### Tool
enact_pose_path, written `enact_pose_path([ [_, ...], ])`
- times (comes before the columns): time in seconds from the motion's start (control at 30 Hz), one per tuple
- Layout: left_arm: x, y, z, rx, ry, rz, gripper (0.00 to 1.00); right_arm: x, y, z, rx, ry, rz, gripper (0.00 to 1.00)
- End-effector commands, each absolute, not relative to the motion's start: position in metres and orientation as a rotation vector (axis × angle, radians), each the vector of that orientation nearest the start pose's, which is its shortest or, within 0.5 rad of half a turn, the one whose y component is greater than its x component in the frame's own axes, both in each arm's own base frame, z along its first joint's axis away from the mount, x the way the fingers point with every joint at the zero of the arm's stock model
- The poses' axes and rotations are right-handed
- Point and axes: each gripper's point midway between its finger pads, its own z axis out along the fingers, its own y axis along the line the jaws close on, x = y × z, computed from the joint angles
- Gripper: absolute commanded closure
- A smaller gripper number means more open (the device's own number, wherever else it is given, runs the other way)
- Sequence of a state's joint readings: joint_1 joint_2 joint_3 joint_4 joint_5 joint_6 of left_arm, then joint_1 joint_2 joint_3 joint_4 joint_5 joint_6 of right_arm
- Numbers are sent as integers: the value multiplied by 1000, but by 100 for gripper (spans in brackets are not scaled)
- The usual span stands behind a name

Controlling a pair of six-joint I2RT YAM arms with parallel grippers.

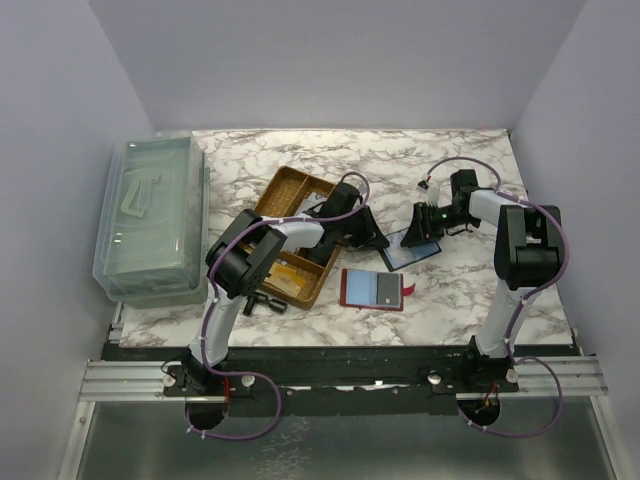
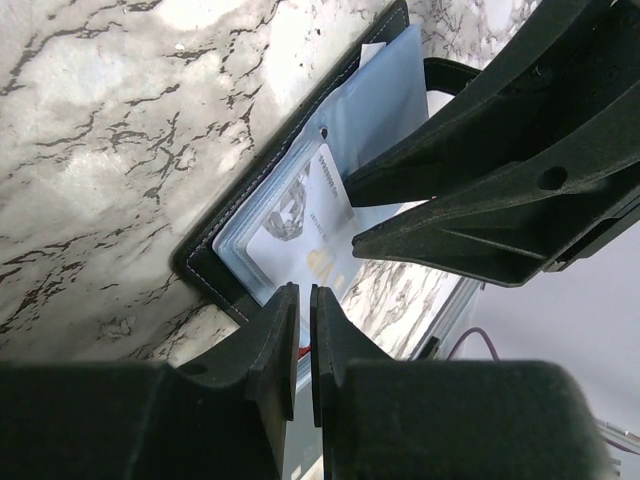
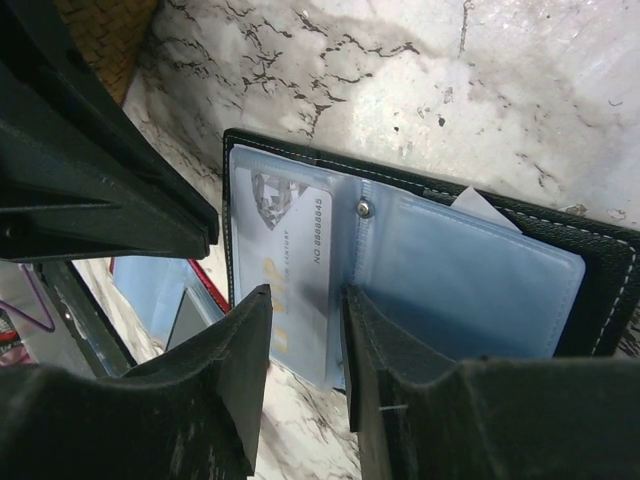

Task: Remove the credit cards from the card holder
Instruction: Remove the credit card from the card holder.

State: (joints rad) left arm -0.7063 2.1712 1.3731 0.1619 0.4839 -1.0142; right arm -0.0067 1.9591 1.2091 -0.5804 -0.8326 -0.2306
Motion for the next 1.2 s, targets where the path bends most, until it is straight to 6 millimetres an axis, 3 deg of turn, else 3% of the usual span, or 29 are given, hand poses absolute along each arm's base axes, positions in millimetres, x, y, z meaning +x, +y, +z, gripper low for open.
enact_pose_path([
  [0.0, 324, -444, 45, -85, 2622, -1389, 85, 346, 116, 19, -404, 2624, 1055, 64],
  [0.3, 335, -433, 71, -114, 2550, -1283, 82, 347, 110, 13, -378, 2651, 1005, 72],
  [0.47, 333, -437, 75, -145, 2547, -1310, 80, 347, 110, 20, -324, 2617, 1106, 77],
  [0.8, 328, -446, 64, -178, 2584, -1347, 83, 348, 111, 21, -274, 2599, 1192, 77],
  [1.17, 328, -445, 43, -238, 2630, -1319, 82, 350, 108, 24, -201, 2567, 1314, 66],
])
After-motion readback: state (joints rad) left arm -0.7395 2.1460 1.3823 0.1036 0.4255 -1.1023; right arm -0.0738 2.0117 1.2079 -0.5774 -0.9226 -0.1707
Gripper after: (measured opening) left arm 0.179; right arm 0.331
